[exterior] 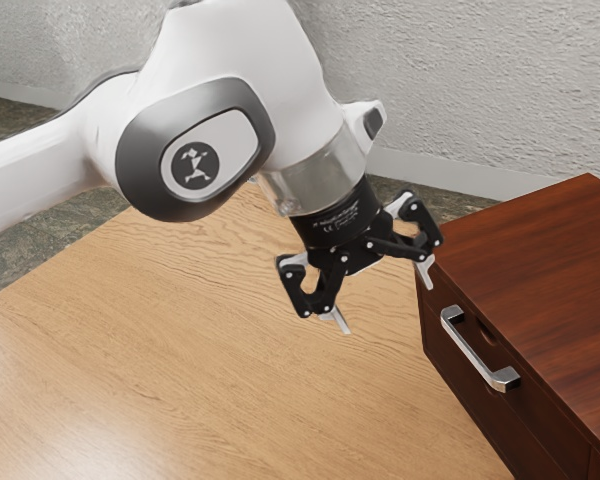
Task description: Pull the drawer handle with one arm to open the drawer
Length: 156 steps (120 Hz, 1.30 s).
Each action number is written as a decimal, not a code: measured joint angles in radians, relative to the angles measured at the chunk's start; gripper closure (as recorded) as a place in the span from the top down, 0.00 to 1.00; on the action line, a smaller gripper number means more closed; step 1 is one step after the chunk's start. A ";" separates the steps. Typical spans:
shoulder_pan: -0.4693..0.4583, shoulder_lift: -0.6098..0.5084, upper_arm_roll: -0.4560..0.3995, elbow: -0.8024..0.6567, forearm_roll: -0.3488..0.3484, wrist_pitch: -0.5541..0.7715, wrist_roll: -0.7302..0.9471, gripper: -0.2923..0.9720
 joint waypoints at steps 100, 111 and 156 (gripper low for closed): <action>-0.012 -0.046 -0.052 -0.313 -0.002 0.485 -0.146 0.77; -0.011 -0.039 -0.052 -0.315 -0.002 0.504 -0.153 0.77; -0.010 -0.028 -0.052 -0.357 -0.003 0.575 -0.172 0.76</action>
